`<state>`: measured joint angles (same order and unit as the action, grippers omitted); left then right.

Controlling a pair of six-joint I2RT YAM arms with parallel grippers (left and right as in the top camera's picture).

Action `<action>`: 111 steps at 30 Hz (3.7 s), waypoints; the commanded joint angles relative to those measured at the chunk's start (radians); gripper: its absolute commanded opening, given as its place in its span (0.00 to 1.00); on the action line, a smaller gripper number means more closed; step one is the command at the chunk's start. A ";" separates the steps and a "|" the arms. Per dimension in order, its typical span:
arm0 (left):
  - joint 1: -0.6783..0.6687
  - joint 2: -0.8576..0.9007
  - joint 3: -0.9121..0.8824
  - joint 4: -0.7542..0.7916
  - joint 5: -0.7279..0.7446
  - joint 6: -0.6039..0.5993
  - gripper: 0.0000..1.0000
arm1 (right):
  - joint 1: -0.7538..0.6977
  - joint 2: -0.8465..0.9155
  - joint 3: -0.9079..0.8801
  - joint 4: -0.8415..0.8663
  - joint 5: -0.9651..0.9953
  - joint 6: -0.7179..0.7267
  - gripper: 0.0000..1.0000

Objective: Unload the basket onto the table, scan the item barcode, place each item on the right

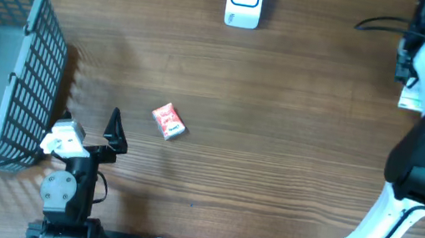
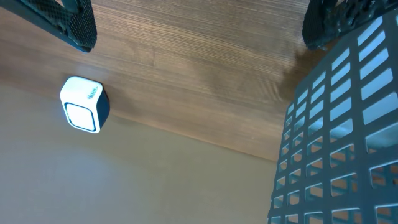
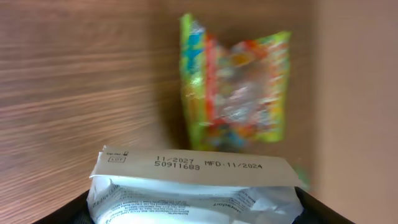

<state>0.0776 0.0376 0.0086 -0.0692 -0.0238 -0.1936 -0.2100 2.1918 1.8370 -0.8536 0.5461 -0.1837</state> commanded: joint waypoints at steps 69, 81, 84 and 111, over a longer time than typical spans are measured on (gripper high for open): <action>-0.003 -0.003 -0.003 -0.003 0.012 -0.005 1.00 | 0.866 -0.026 -0.401 0.310 -1.019 0.808 0.04; -0.003 -0.003 -0.003 -0.003 0.012 -0.005 1.00 | 0.768 -0.271 -0.401 0.082 -0.723 0.685 0.05; -0.003 -0.003 -0.003 -0.003 0.012 -0.005 1.00 | 0.767 -0.262 -0.412 0.197 -0.719 0.808 0.31; -0.003 -0.003 -0.003 -0.003 0.012 -0.005 1.00 | 0.776 -0.056 -0.425 0.148 -1.104 0.551 0.05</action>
<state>0.0776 0.0376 0.0082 -0.0692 -0.0235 -0.1936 0.5625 2.1239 1.4139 -0.6270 -0.4751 0.4919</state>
